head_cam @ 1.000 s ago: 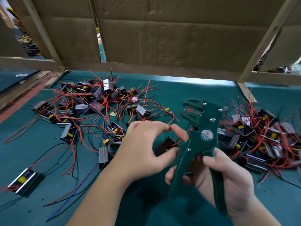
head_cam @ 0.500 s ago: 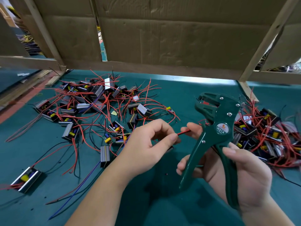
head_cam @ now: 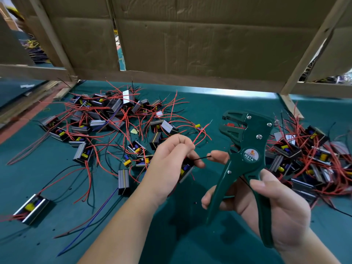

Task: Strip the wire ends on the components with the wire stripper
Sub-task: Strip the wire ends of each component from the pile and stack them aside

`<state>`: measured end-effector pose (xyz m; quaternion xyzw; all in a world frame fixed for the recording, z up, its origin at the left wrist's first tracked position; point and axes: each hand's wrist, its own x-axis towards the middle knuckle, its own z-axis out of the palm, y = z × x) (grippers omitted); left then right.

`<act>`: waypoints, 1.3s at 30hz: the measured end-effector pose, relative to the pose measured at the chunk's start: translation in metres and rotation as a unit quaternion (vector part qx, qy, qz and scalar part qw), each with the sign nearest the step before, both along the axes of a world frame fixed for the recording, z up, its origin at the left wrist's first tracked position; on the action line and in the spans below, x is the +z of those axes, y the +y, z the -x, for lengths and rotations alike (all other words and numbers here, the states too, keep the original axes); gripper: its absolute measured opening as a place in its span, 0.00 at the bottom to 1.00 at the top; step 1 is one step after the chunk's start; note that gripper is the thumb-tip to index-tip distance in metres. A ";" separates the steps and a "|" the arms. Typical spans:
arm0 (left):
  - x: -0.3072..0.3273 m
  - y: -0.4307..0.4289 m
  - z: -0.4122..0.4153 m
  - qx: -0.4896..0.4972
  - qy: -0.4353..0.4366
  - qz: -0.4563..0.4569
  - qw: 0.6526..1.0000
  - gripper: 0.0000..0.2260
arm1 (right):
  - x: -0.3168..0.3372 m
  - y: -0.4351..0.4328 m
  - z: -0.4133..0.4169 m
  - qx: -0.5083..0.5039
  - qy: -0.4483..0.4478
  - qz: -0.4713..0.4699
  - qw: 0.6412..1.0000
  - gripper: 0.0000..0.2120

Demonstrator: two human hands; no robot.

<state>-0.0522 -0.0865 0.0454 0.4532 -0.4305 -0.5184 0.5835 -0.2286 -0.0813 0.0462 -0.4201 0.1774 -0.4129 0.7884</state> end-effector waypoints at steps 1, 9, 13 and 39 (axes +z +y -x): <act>-0.001 -0.001 -0.001 0.004 -0.016 0.009 1.000 0.10 | 0.000 0.001 -0.001 0.000 0.006 0.003 1.000 0.28; 0.000 0.000 -0.015 0.016 -0.113 0.095 0.989 0.08 | 0.003 0.000 0.001 0.006 -0.009 -0.009 1.000 0.34; 0.004 -0.001 -0.025 0.044 -0.073 0.100 0.991 0.11 | 0.002 -0.006 0.006 -0.028 0.013 -0.059 0.998 0.36; 0.003 0.002 -0.021 -0.006 -0.075 0.089 0.993 0.06 | 0.001 -0.005 0.004 0.129 0.052 -0.071 0.988 0.32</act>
